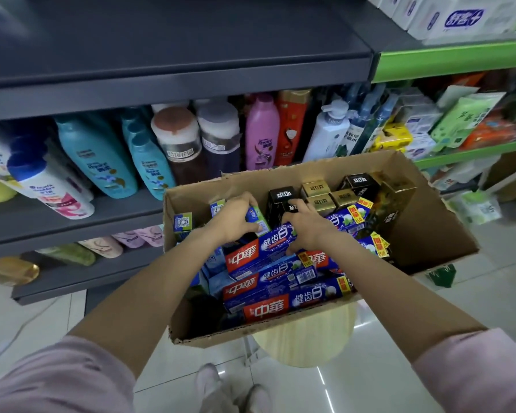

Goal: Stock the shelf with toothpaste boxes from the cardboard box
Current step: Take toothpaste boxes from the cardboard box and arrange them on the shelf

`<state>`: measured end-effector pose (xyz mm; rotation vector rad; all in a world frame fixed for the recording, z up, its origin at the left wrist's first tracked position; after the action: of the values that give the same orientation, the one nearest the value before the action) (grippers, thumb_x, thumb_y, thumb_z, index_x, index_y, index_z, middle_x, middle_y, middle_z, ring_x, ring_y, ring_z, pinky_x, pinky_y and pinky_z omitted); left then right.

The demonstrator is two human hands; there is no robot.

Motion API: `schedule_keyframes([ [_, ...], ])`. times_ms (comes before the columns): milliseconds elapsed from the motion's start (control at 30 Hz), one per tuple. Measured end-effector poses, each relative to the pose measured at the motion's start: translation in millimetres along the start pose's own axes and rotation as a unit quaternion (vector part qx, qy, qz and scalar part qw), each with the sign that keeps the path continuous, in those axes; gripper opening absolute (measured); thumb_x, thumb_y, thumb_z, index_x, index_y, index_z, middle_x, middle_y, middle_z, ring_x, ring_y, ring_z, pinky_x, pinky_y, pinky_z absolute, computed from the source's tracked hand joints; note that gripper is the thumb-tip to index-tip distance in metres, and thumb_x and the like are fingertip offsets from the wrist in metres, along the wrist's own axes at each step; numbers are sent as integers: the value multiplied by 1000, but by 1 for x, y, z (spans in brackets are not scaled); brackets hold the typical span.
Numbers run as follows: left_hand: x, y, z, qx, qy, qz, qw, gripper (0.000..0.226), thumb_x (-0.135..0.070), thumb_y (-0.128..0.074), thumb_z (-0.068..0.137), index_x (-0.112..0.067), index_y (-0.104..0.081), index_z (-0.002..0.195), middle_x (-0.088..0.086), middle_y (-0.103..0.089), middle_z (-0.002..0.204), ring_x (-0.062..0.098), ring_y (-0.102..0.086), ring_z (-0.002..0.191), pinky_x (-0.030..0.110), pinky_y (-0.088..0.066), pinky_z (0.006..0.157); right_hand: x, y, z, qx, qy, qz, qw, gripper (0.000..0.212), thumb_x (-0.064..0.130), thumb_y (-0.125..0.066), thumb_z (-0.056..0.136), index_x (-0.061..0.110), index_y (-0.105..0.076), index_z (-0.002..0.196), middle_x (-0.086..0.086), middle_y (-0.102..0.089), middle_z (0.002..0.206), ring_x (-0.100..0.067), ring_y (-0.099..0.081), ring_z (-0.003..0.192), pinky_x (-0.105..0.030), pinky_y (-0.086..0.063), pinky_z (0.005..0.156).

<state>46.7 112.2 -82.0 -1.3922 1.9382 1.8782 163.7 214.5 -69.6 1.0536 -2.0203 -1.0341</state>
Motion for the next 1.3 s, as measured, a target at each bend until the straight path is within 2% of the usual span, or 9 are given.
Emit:
schedule_keyframes([
  [233,-22,49,-31,-221,2,-113,969,35,-18,-73,78,-11,-60,110,6,-53,100,16,-53,91,23,-40,81,2,-8,-9,-20,-9,43,999,67,28,-80,72,16,-46,130,-6,-9,153,-28,-12,142,-46,-32,110],
  [533,-10,83,-70,-341,110,-114,927,35,-45,-72,75,-14,-56,79,12,-62,86,23,-56,85,28,-37,72,32,1,-16,-30,38,157,986,86,42,-73,77,21,-27,145,-11,-32,145,-30,-30,135,-42,-31,111],
  [733,-2,78,-79,-287,135,-174,932,37,-51,-71,73,-16,-60,69,10,-71,76,24,-69,77,37,-56,76,47,9,-13,-76,48,251,964,69,34,-69,83,13,-33,139,-15,-44,135,-28,-46,123,-34,-38,100],
  [900,2,56,-79,-117,73,-301,944,50,-41,-78,71,-18,-62,113,2,-73,100,15,-68,96,39,-50,97,49,15,-2,-122,18,273,954,44,28,-59,92,1,-41,122,-15,-56,118,-30,-54,105,-30,-37,78],
  [933,6,51,-80,-68,94,-263,958,67,-36,-80,71,-13,-52,127,5,-69,109,17,-65,104,37,-48,99,48,14,0,-122,17,284,951,43,30,-55,94,0,-41,122,-15,-56,113,-29,-53,100,-30,-36,76],
  [1000,19,42,-83,22,134,-2,991,76,-33,-80,71,-6,-45,133,12,-58,126,24,-55,116,34,-45,98,45,9,1,-116,14,323,939,42,33,-49,96,0,-42,122,-13,-54,104,-25,-50,91,-31,-35,74],
  [1067,24,36,-86,75,132,239,959,57,-37,-76,75,-8,-56,120,13,-53,126,28,-49,118,37,-41,95,39,2,2,-113,9,349,930,41,34,-48,97,1,-45,121,-15,-57,107,-28,-53,94,-36,-39,77],
  [1167,24,31,-79,69,117,297,945,43,-36,-71,81,-10,-57,112,10,-56,122,29,-50,117,40,-38,94,35,-2,0,-110,21,373,921,37,32,-50,96,4,-47,120,-19,-60,112,-33,-58,103,-42,-46,85],
  [1300,29,35,-79,35,74,214,973,36,-35,-67,84,-14,-56,111,7,-62,114,27,-56,107,35,-41,85,39,4,-8,-124,58,417,899,33,28,-49,97,6,-46,120,-13,-58,104,-24,-58,94,-39,-47,79],
])
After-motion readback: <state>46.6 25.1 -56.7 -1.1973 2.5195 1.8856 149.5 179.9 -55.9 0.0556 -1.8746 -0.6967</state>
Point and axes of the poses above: each hand's wrist, its own z-axis towards the middle knuckle, its own y-axis out of the back of the hand, x = y × z, the point moved 5 cm from there along z, towards the middle knuckle
